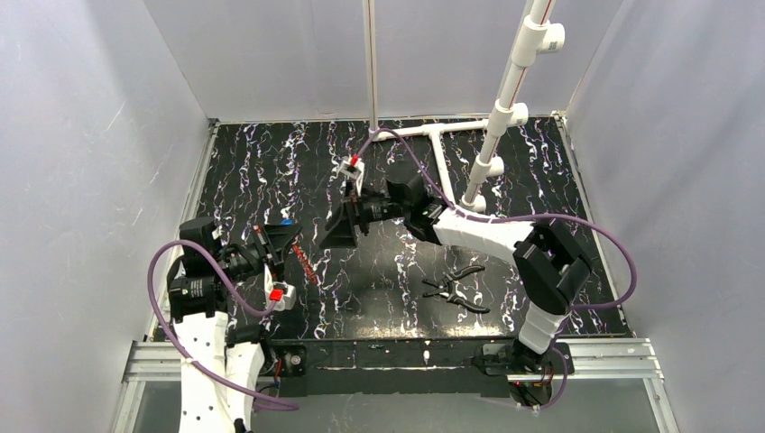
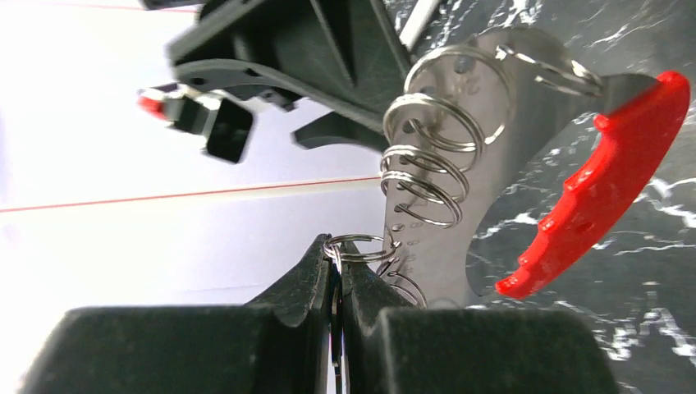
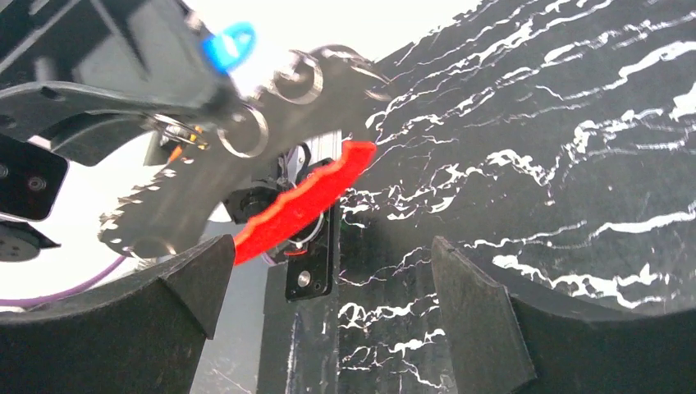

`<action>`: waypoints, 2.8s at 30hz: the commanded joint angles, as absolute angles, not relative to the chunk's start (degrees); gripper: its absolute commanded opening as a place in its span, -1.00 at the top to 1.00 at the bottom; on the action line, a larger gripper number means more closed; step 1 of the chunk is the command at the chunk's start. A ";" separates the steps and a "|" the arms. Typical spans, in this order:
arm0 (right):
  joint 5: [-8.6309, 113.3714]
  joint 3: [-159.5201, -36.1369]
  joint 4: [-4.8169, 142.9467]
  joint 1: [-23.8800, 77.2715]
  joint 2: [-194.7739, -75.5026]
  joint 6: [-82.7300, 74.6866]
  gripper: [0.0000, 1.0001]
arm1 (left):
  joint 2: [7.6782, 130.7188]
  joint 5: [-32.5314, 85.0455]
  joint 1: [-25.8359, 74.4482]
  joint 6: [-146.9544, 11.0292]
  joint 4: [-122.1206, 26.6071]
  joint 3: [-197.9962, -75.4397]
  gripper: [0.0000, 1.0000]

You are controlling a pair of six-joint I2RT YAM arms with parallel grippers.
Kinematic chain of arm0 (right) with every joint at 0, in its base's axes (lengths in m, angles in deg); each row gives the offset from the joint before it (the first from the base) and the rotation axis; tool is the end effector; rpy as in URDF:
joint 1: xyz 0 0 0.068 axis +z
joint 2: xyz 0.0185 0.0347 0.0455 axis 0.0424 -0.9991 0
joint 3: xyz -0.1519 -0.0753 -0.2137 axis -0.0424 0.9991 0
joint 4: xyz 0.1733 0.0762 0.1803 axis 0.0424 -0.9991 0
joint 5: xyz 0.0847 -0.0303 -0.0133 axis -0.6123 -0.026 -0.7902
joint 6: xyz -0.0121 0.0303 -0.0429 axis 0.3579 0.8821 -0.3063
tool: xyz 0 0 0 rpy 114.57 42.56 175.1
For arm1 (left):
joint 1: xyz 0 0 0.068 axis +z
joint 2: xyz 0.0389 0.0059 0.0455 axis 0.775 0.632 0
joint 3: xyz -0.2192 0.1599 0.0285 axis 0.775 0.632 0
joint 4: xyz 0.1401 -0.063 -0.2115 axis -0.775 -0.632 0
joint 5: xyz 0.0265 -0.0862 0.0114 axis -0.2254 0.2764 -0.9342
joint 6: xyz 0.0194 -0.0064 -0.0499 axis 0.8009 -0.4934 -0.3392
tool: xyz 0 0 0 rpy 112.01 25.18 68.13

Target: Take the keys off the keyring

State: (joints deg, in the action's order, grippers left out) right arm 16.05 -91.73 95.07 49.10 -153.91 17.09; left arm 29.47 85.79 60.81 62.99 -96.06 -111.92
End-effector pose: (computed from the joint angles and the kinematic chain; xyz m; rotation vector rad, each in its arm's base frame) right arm 0.2333 0.3333 0.2933 -1.0255 1.6327 1.6220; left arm 0.1094 -0.0143 0.3263 1.7293 0.4910 0.3192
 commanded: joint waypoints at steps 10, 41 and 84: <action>19.88 -83.13 123.25 49.34 -157.40 49.92 -0.83 | 27.89 92.67 60.74 68.79 -81.76 -110.05 1.00; 21.10 -86.84 143.97 56.13 -168.77 73.54 0.00 | 26.29 95.67 60.71 67.81 -78.72 -107.85 1.00; 52.27 -116.91 55.66 53.64 -157.51 -6.84 0.97 | 26.99 62.54 60.93 13.70 -97.15 -108.00 -0.21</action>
